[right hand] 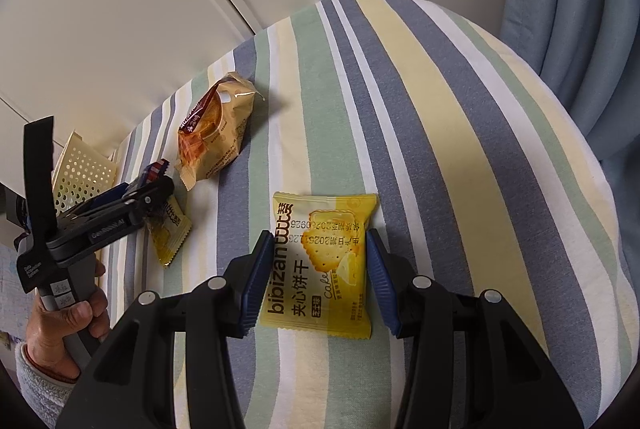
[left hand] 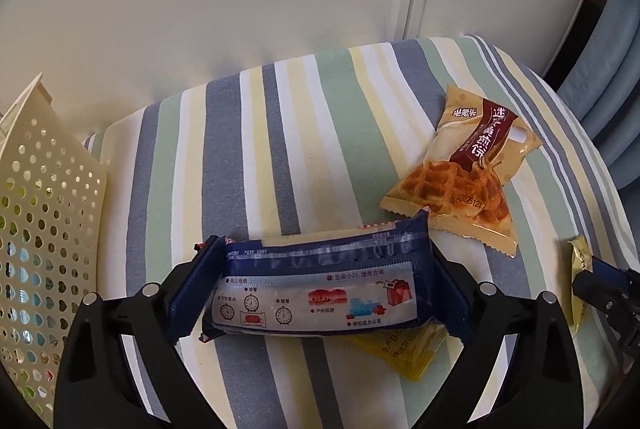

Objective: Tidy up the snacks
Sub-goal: 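Grasp the blue wafer pack with the left gripper and lift it, then carry the blue wafer pack with the left gripper into the basket and release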

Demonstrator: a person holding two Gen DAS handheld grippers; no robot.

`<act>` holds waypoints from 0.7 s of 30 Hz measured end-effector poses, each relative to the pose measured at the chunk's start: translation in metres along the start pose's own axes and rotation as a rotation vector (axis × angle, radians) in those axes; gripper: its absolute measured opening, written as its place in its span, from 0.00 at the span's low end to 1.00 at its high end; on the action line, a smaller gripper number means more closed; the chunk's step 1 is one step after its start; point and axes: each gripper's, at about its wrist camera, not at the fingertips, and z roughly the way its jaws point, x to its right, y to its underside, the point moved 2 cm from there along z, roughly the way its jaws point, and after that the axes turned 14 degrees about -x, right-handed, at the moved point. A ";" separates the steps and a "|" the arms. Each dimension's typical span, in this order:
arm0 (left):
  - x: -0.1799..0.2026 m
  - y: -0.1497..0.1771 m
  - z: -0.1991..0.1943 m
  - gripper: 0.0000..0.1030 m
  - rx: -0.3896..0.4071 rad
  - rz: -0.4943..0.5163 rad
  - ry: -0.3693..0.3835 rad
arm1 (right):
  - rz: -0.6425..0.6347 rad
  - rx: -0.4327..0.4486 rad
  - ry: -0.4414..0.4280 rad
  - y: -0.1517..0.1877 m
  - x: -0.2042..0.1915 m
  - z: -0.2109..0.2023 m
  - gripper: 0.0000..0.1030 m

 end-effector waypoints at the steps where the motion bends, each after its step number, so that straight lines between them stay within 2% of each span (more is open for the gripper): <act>1: -0.003 0.001 -0.006 0.86 0.012 -0.009 0.002 | 0.001 0.000 -0.003 0.000 0.000 0.000 0.46; 3: -0.016 0.008 -0.024 0.79 0.035 -0.025 0.021 | 0.004 -0.001 -0.009 -0.001 0.001 0.000 0.46; 5: -0.022 0.009 -0.043 0.56 0.069 -0.030 0.039 | 0.005 -0.001 -0.011 -0.001 0.002 0.001 0.46; 10: -0.040 0.010 -0.075 0.45 0.103 -0.062 0.045 | 0.007 -0.001 -0.012 -0.002 0.003 0.001 0.46; 14: -0.059 0.014 -0.081 0.46 0.097 -0.079 0.037 | 0.014 0.000 -0.023 -0.002 0.007 0.001 0.46; 16: -0.071 0.017 -0.085 0.49 0.106 -0.100 0.041 | 0.015 -0.001 -0.025 -0.001 0.007 0.001 0.46; 18: -0.083 0.018 -0.087 0.57 0.123 -0.135 0.050 | 0.012 -0.001 -0.025 -0.002 0.007 0.001 0.46; 21: -0.096 0.013 -0.086 0.80 0.128 -0.164 0.114 | 0.011 -0.003 -0.030 -0.002 0.008 0.002 0.46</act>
